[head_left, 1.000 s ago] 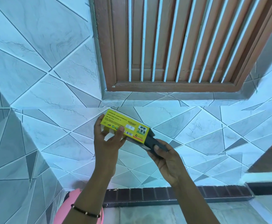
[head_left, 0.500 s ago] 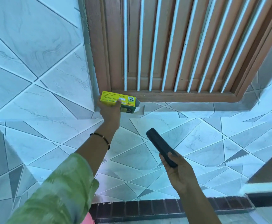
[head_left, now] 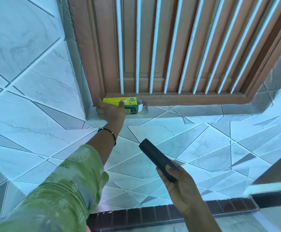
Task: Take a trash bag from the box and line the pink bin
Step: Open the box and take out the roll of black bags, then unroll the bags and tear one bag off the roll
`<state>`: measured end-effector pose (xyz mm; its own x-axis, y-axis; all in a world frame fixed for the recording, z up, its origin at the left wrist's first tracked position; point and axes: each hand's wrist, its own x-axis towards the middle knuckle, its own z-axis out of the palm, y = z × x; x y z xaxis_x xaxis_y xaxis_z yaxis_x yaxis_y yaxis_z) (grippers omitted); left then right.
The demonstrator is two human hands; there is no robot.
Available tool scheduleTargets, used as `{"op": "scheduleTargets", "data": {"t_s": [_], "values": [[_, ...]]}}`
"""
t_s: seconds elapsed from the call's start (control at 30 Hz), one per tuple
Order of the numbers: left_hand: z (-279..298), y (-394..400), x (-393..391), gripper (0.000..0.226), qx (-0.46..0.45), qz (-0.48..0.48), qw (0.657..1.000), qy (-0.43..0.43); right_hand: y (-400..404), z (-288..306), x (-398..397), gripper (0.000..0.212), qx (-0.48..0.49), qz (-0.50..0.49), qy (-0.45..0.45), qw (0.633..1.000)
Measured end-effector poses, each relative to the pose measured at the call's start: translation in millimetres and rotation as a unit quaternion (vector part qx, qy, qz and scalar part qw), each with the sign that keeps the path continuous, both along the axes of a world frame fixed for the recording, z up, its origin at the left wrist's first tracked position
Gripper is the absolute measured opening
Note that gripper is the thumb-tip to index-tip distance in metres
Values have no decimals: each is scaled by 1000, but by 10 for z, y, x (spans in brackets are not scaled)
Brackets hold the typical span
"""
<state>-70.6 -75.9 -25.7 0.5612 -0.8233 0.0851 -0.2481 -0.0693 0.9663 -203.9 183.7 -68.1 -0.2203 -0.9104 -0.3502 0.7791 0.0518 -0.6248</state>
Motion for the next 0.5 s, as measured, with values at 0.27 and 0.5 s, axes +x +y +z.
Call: {"op": "scheduleTargets", "data": {"t_s": [0.27,0.5], "values": [[33,379,65,90,-56,-26,998,-30,89,-48,-3,27,-11,-43,72,996],[-534,2145,174,62,-63,-448,834,-316,319,4,25,36,6,-54,295,954]]}}
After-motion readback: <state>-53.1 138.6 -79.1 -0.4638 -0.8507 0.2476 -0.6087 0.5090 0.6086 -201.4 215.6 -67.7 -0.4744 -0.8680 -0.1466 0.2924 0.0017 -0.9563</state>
